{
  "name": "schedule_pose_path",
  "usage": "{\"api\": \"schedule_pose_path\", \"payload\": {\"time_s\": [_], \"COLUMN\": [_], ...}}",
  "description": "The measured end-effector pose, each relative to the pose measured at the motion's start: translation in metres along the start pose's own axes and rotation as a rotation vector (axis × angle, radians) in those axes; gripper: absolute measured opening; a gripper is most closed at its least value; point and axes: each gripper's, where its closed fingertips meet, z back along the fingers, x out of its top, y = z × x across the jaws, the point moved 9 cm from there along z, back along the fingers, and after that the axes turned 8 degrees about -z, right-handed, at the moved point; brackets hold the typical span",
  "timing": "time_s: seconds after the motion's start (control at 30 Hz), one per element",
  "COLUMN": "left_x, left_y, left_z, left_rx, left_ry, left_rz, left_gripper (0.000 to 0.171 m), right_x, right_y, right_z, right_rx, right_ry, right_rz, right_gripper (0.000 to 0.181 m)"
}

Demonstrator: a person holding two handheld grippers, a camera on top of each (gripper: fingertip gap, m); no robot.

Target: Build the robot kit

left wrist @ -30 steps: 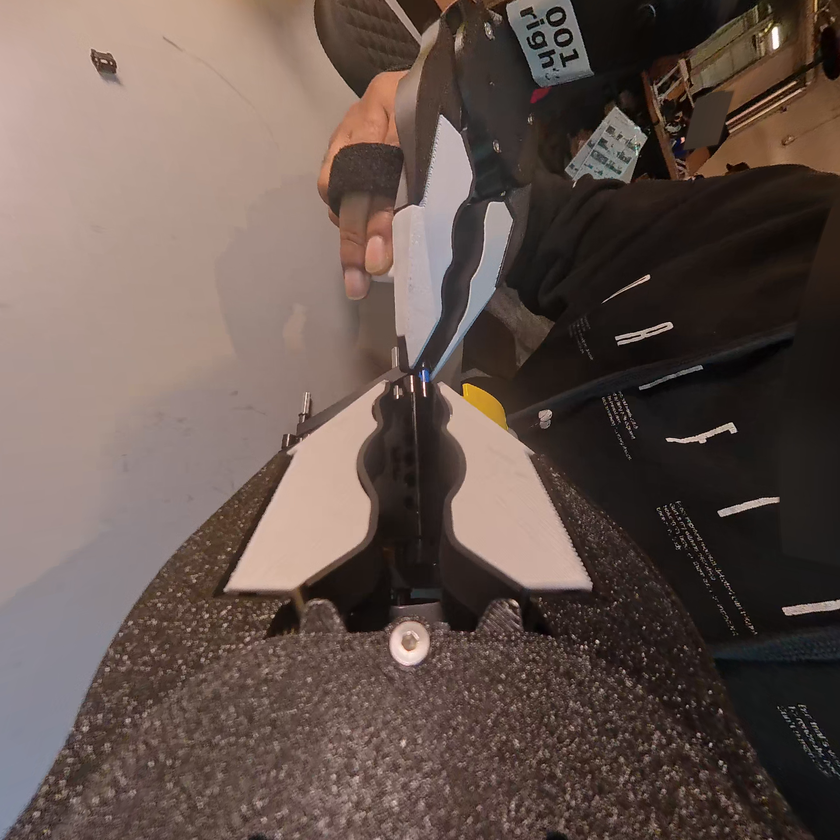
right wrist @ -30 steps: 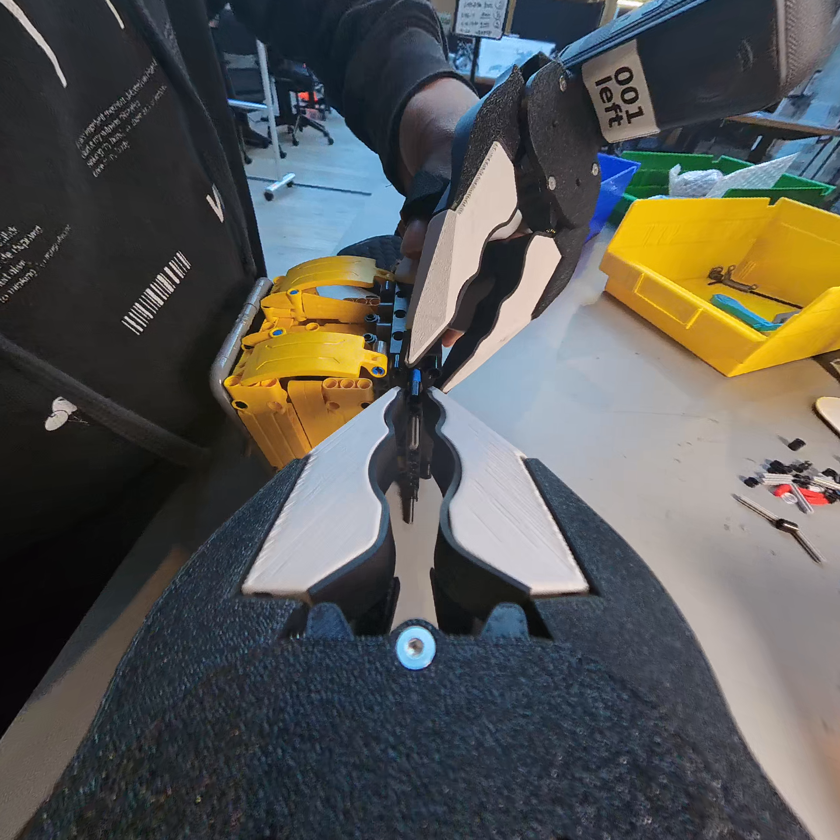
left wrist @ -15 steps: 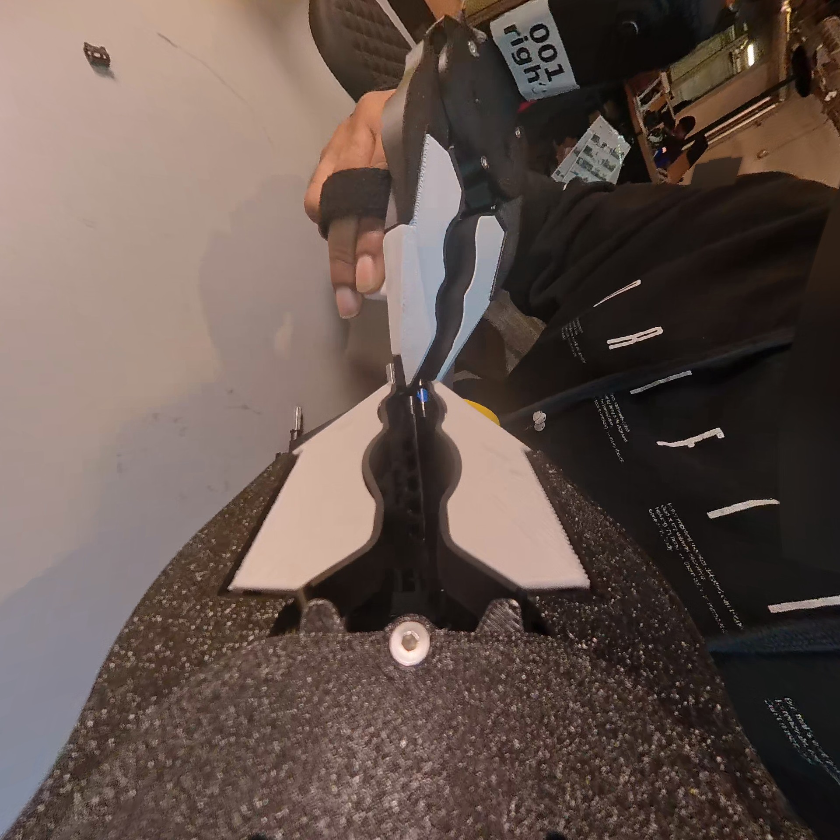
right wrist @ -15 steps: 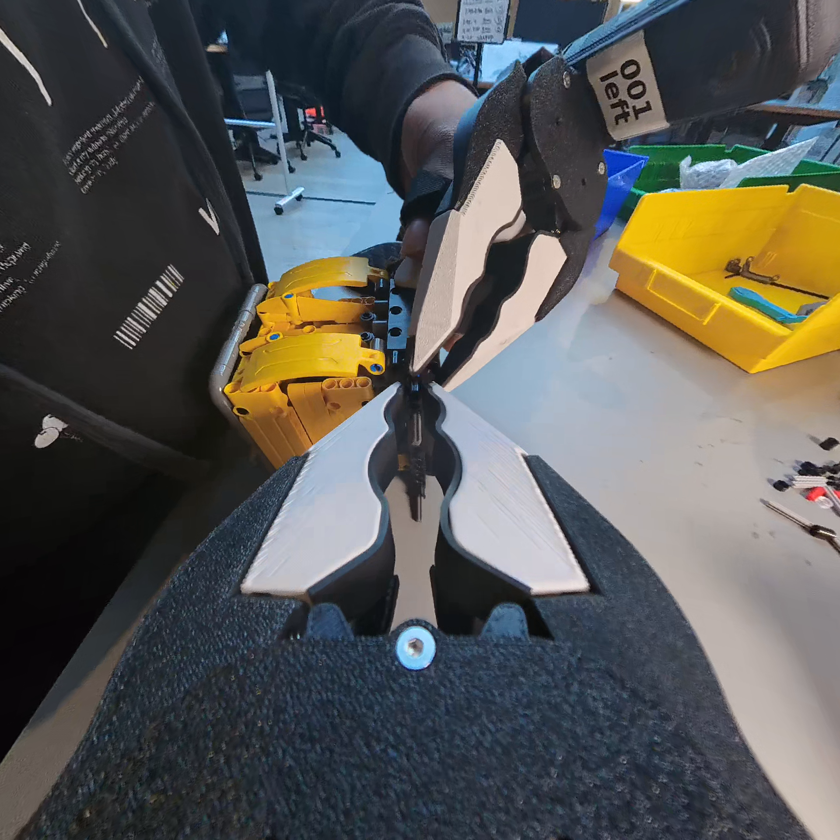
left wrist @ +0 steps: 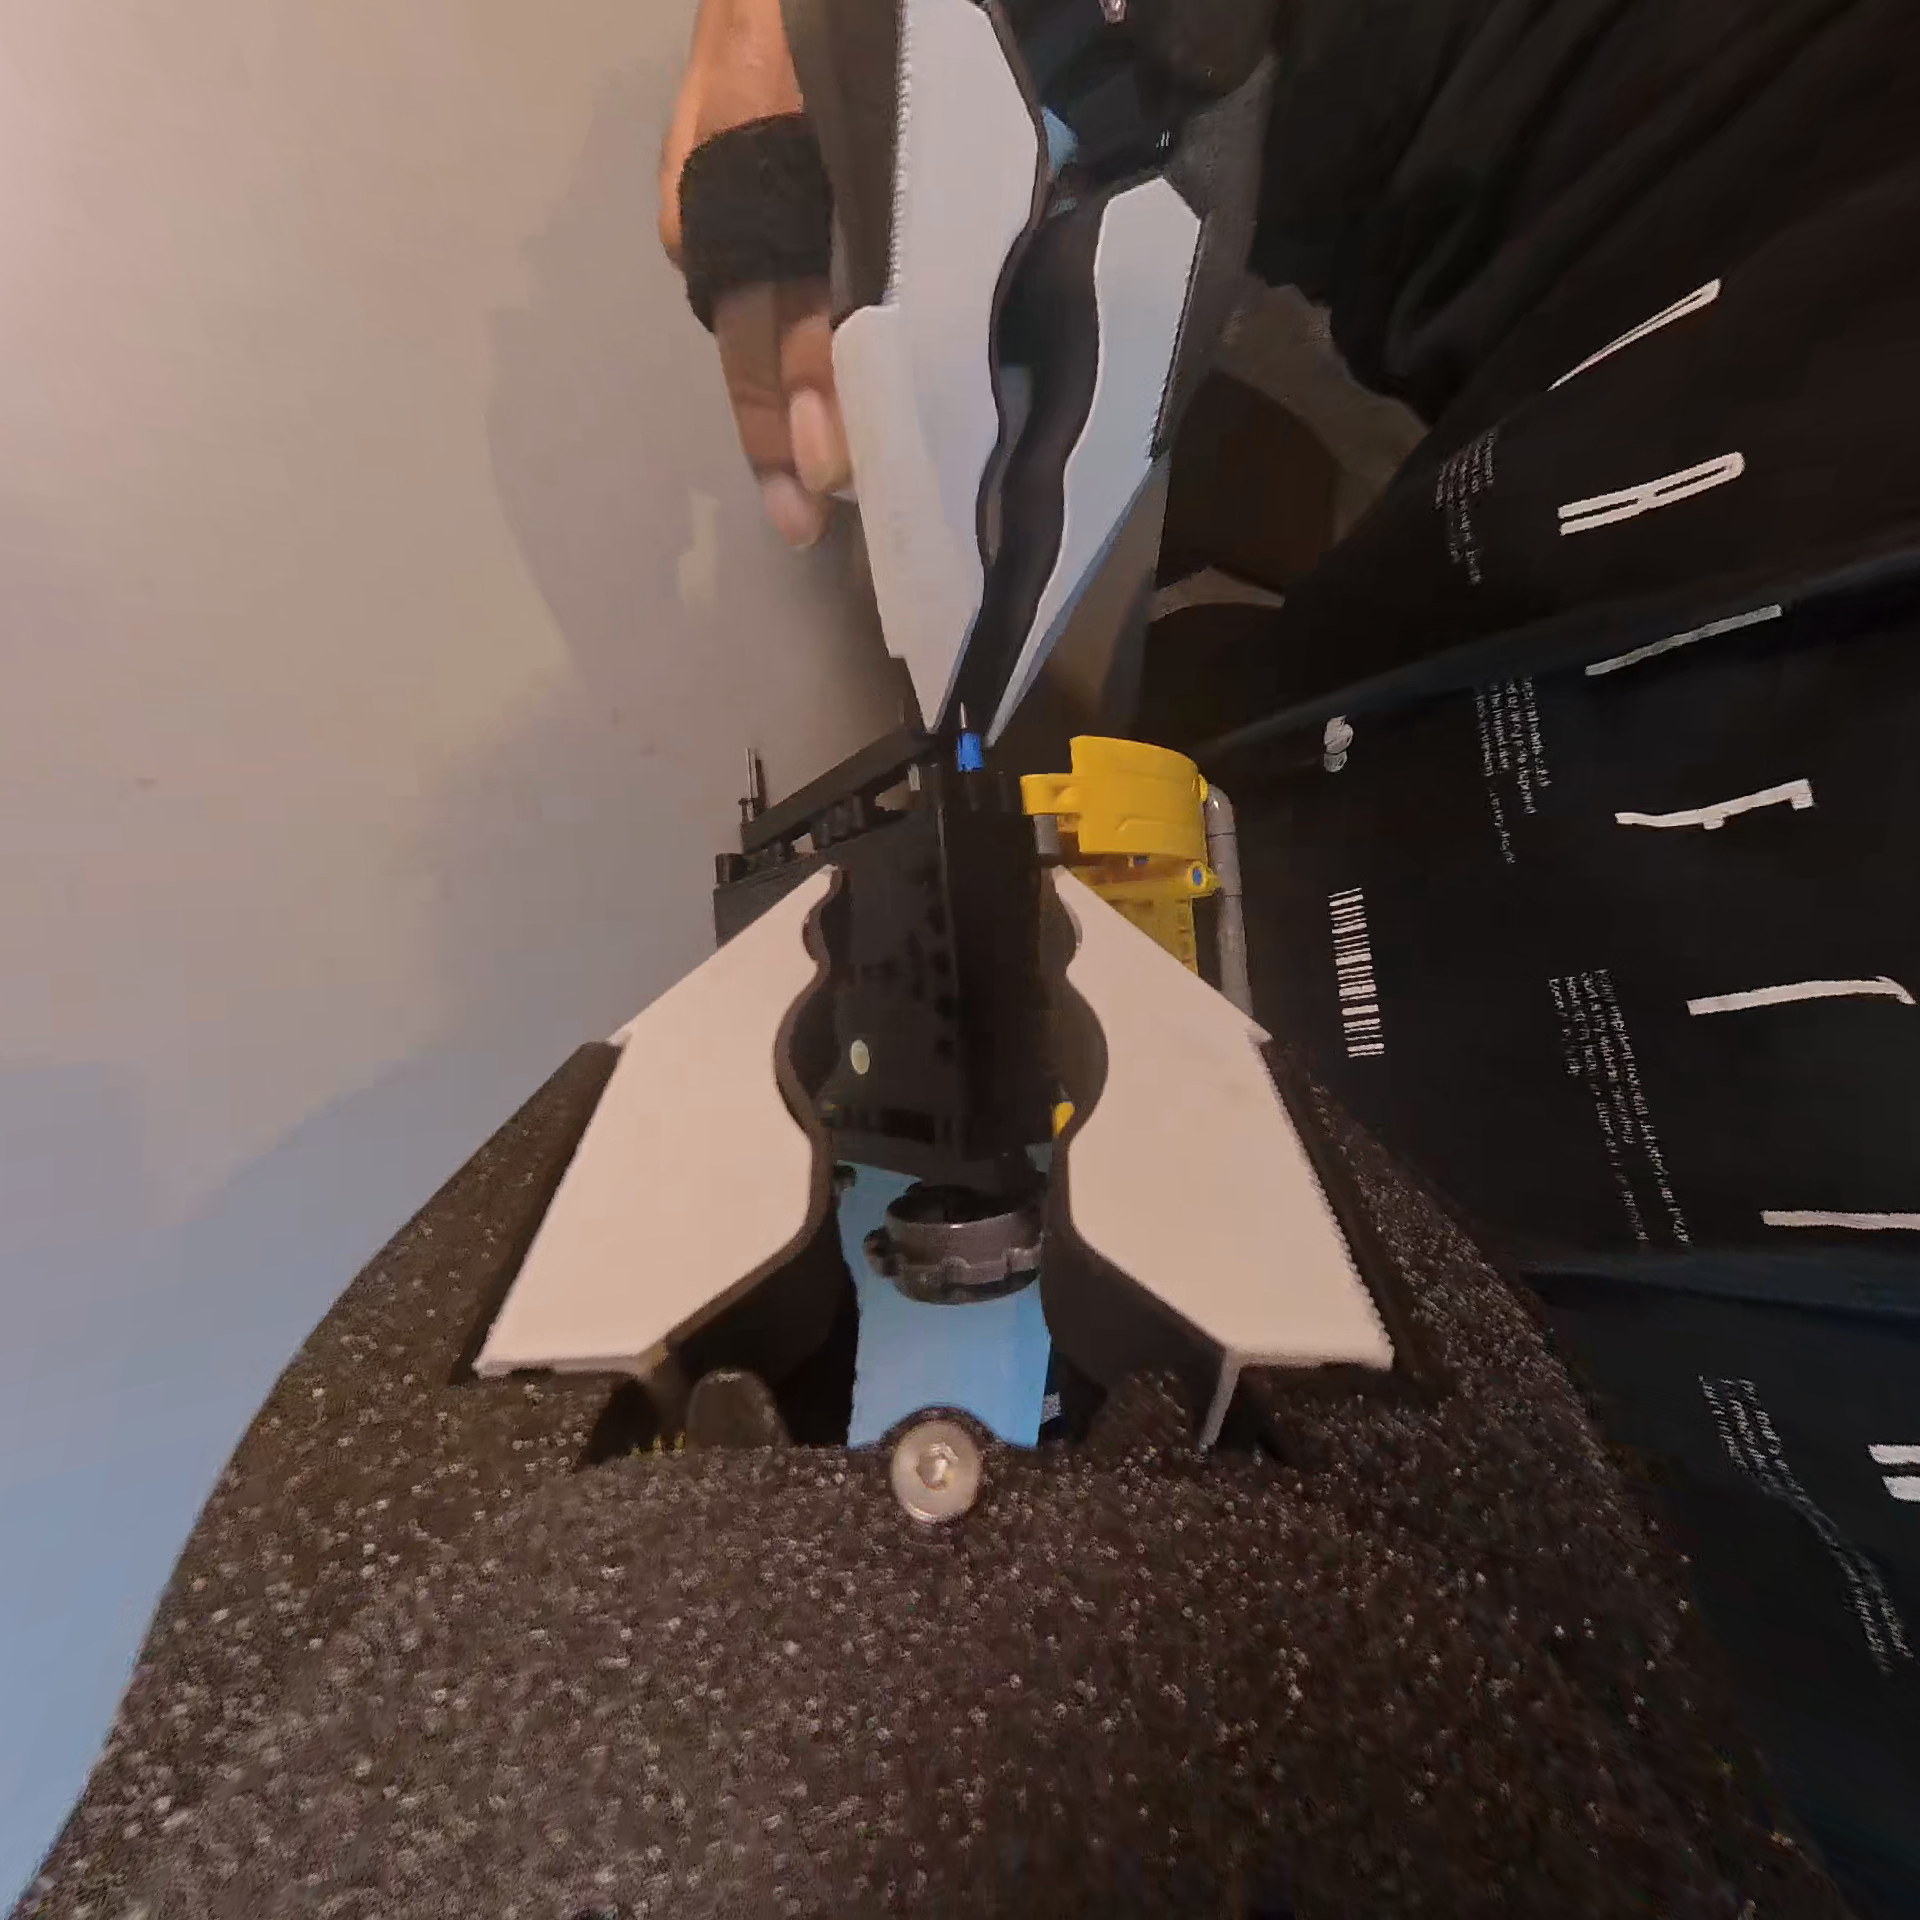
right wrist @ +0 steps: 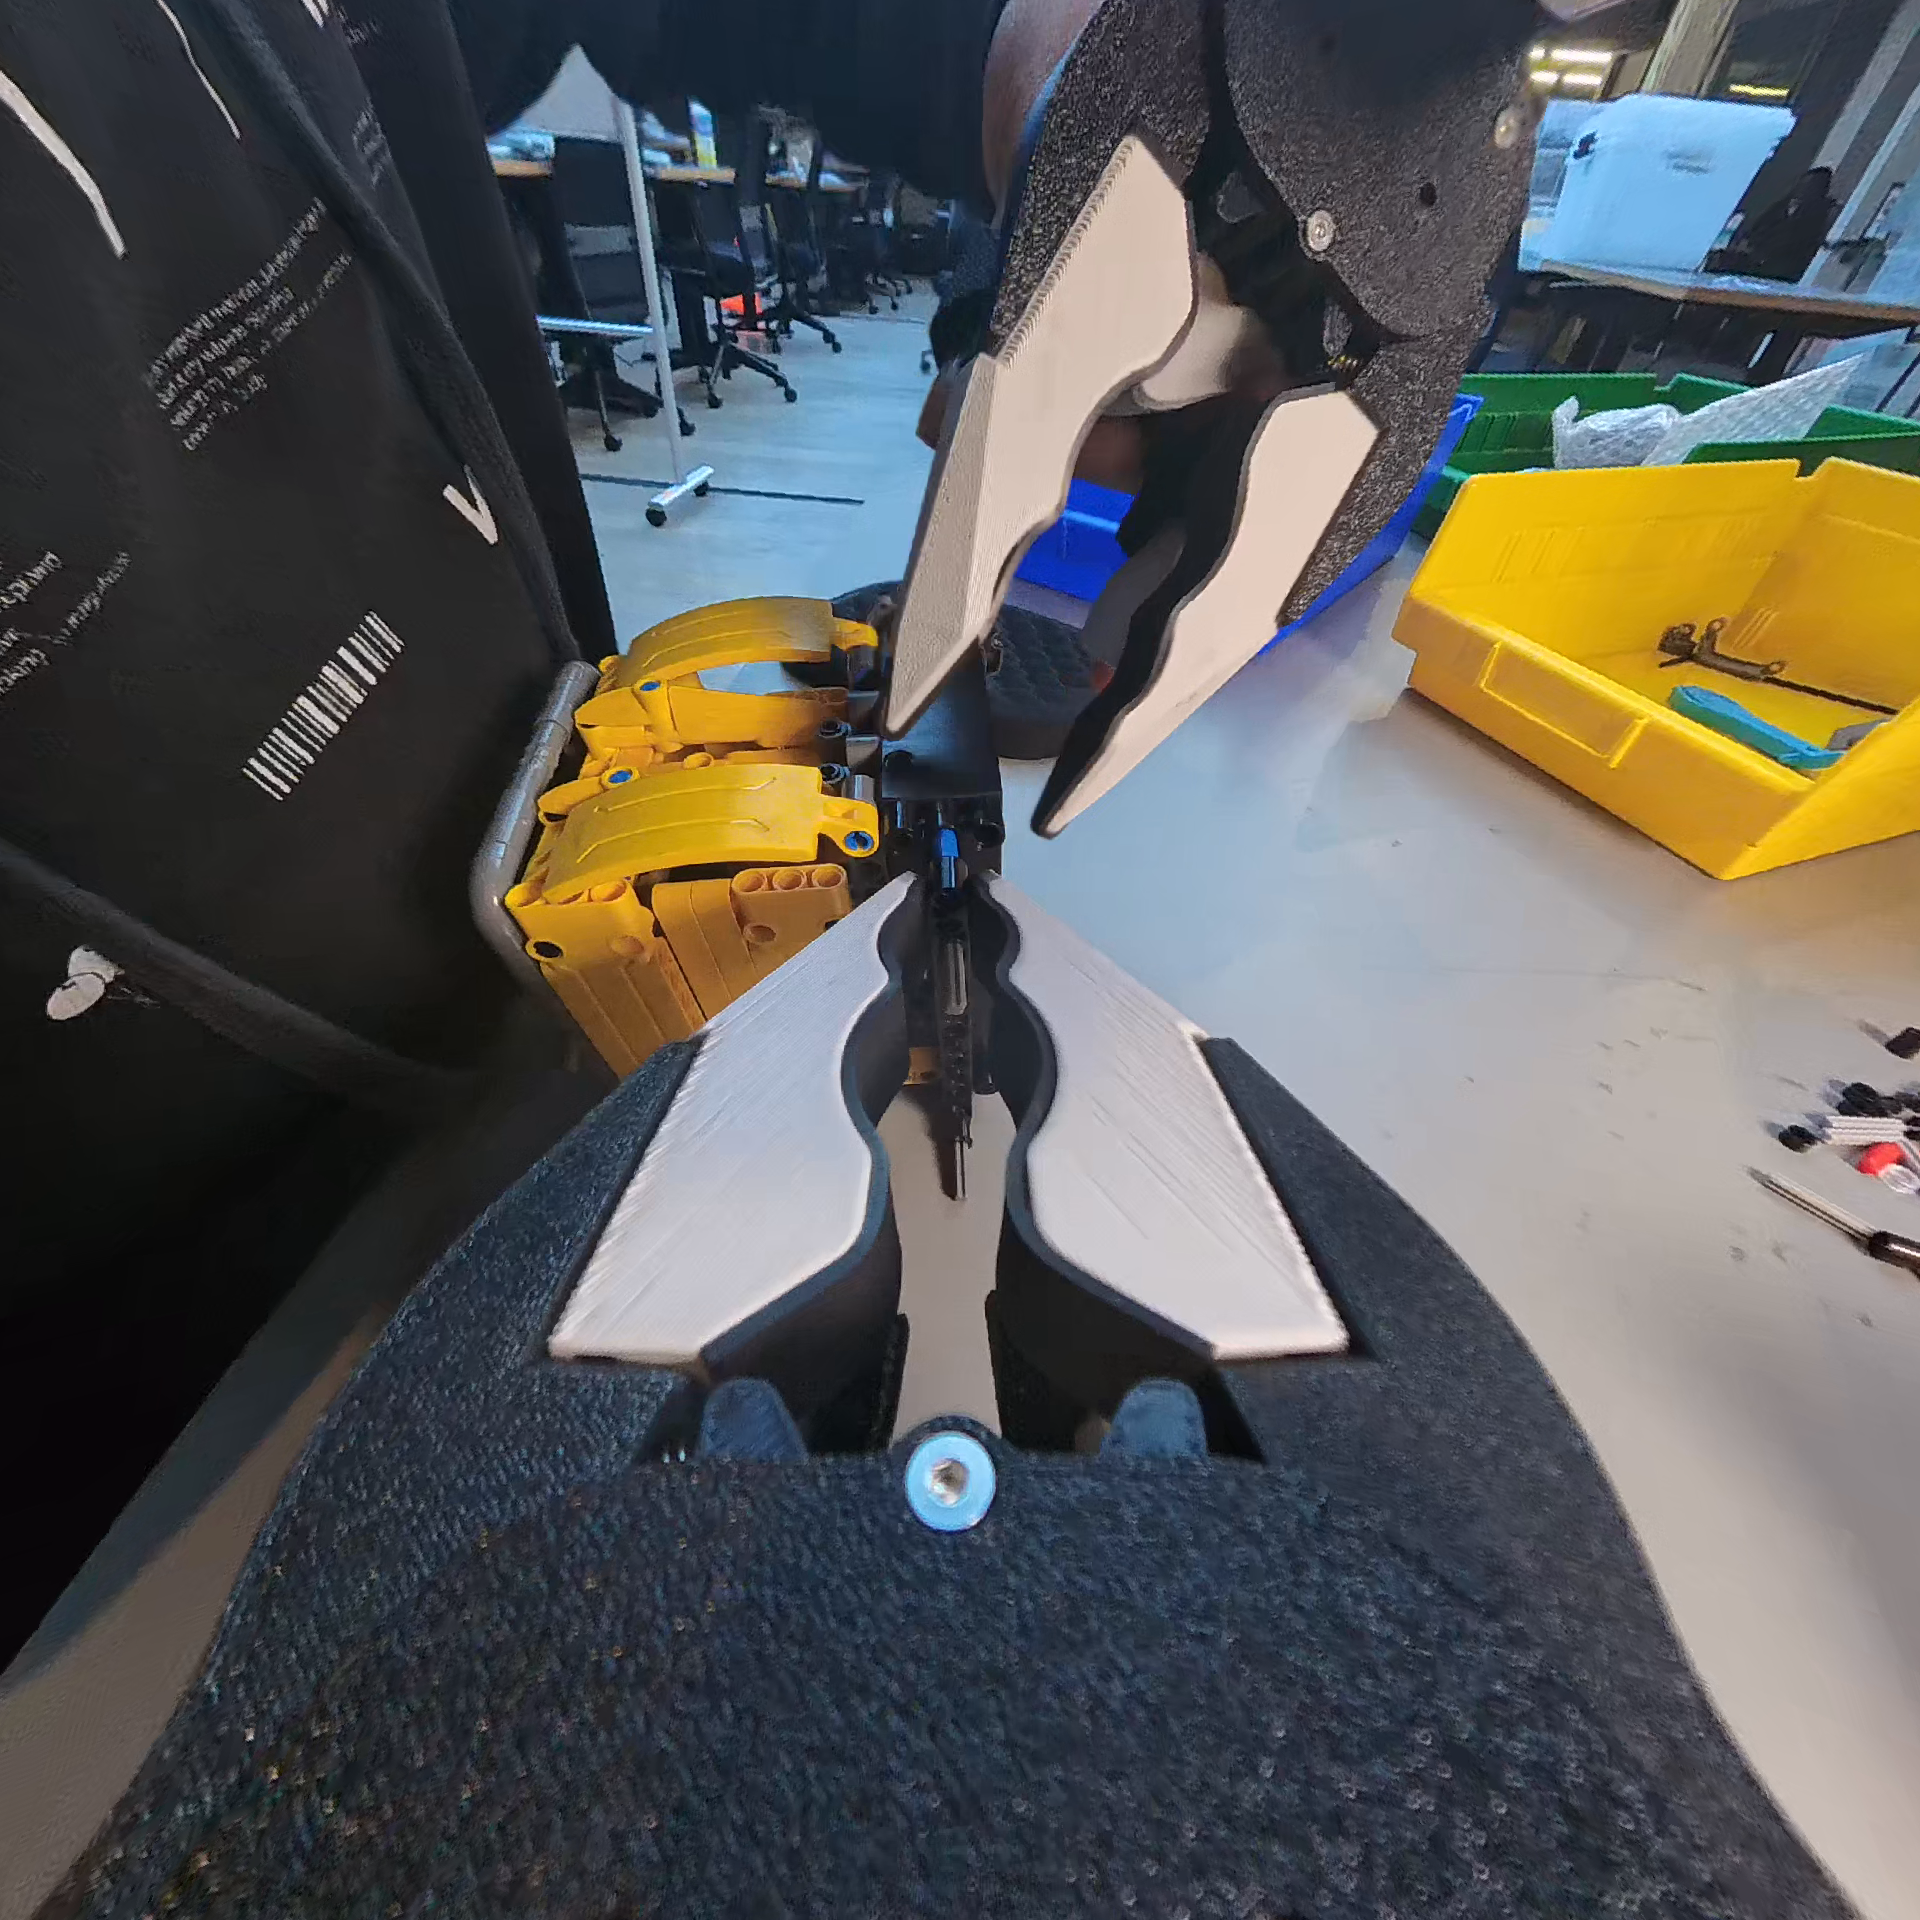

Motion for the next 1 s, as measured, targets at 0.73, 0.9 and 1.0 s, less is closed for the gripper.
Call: {"api": "schedule_pose_path", "payload": {"time_s": [0.73, 0.9, 1.0], "left_x": [0.007, 0.002, -0.001], "left_y": [0.018, 0.022, 0.021], "left_z": [-0.016, -0.018, -0.019], "left_rx": [-0.214, -0.253, -0.263], "left_ry": [-0.06, -0.115, -0.143], "left_rz": [0.268, 0.317, 0.311], "left_gripper": [0.013, 0.012, 0.011], "right_x": [0.001, 0.001, 0.002], "right_y": [0.005, 0.007, 0.009], "right_z": [-0.005, -0.005, -0.006], "right_rx": [-0.067, -0.091, -0.094], "right_ry": [0.008, 0.008, 0.015], "right_rz": [0.099, 0.111, 0.122], "right_gripper": [0.006, 0.005, 0.004]}}
